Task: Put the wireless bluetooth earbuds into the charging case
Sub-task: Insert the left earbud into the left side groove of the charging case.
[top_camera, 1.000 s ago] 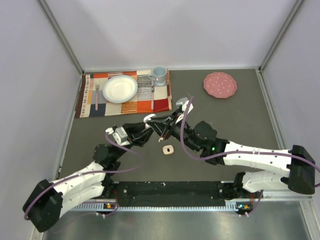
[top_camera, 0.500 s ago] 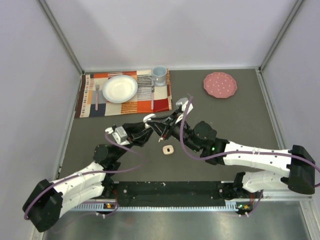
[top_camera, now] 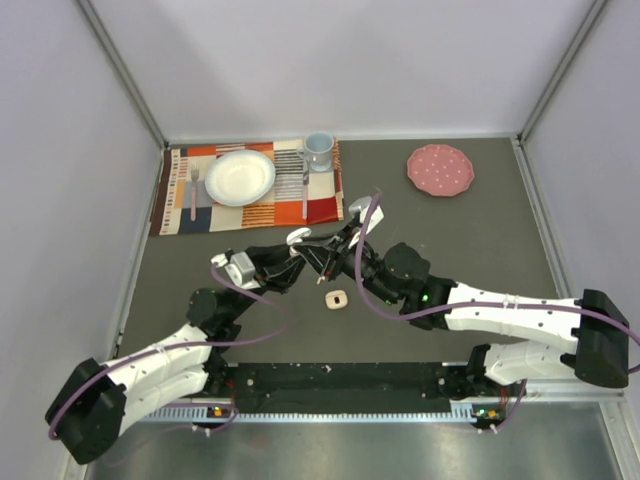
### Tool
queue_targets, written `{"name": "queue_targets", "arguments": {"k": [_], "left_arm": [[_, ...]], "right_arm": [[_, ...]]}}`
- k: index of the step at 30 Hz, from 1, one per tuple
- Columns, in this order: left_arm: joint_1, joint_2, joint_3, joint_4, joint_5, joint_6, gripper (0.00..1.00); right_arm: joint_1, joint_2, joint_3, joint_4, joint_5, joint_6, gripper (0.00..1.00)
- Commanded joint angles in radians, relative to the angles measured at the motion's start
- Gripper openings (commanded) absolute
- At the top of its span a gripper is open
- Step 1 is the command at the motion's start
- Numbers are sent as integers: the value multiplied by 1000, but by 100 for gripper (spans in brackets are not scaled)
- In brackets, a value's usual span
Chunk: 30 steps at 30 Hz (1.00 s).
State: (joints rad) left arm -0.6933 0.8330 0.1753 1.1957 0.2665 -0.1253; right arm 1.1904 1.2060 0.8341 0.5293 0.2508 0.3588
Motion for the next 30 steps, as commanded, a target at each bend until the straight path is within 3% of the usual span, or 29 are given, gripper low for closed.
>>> {"name": "queue_targets", "arguments": {"k": [1,9,23,30], "left_arm": [[3,-29,7,107,-19,-5,0],[3,-25,9,102,-18,0,0],[3,-21,0,88,-21,4,0],[3,-23,-3,84,-21,9,0]], "right_arm": [[9,17,37,-61,41,-21,5],[9,12,43,-66,48,-26,18],[9,-19,85,-86,1,-12,57],[9,-37,112,-86,-16,-27,64]]}}
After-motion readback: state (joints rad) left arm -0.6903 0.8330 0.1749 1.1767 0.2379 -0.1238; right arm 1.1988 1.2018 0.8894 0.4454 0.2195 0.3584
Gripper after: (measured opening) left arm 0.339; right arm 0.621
